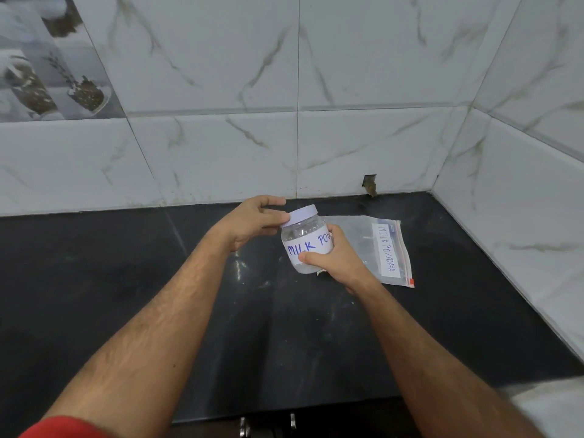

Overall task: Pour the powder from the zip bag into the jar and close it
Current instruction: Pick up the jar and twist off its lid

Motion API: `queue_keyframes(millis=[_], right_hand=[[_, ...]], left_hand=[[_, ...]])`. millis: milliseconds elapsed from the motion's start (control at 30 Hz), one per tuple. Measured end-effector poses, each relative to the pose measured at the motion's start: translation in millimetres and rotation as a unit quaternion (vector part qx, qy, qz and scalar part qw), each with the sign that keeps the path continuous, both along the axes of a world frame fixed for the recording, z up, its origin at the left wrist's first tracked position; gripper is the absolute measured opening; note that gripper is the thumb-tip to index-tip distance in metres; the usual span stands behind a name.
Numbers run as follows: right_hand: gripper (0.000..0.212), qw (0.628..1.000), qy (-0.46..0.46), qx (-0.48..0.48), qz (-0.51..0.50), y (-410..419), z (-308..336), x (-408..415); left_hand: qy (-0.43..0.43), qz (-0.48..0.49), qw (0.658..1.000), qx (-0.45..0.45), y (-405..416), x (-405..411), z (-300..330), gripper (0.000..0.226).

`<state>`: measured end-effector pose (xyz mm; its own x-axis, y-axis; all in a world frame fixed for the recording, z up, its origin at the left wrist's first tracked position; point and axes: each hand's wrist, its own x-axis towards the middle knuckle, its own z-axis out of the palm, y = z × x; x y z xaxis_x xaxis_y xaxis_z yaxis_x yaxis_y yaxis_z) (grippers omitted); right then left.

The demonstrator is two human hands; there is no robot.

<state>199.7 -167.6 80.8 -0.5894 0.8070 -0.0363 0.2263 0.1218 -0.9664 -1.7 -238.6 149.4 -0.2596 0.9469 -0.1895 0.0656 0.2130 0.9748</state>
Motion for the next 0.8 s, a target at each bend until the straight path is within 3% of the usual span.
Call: queue_keyframes(millis=[167, 333, 467, 633, 800], right_hand=[[0.080, 0.998, -0.023, 0.044, 0.033, -10, -1, -9], [0.081, 0.998, -0.021, 0.053, 0.001, -10, -1, -11], [0.081, 0.998, -0.036, 0.055, -0.023, -2, 0, -5], [0.084, 0.998, -0.035, 0.052, -0.031, -2, -1, -1], [0.083, 0.996, -0.050, 0.077, 0.005, -14, -3, -4]], left_hand=[[-0.012, 0.004, 1.000, 0.018, 5, 14, -3, 0.054], [-0.032, 0.049, 0.998, 0.039, 8, 18, -5, 0.059], [-0.055, 0.028, 0.998, 0.028, 2, 9, -6, 0.051], [-0.012, 0.079, 0.997, 0.024, -3, 10, -9, 0.038], [-0.036, 0.025, 0.999, 0.026, 2, 22, -10, 0.064]])
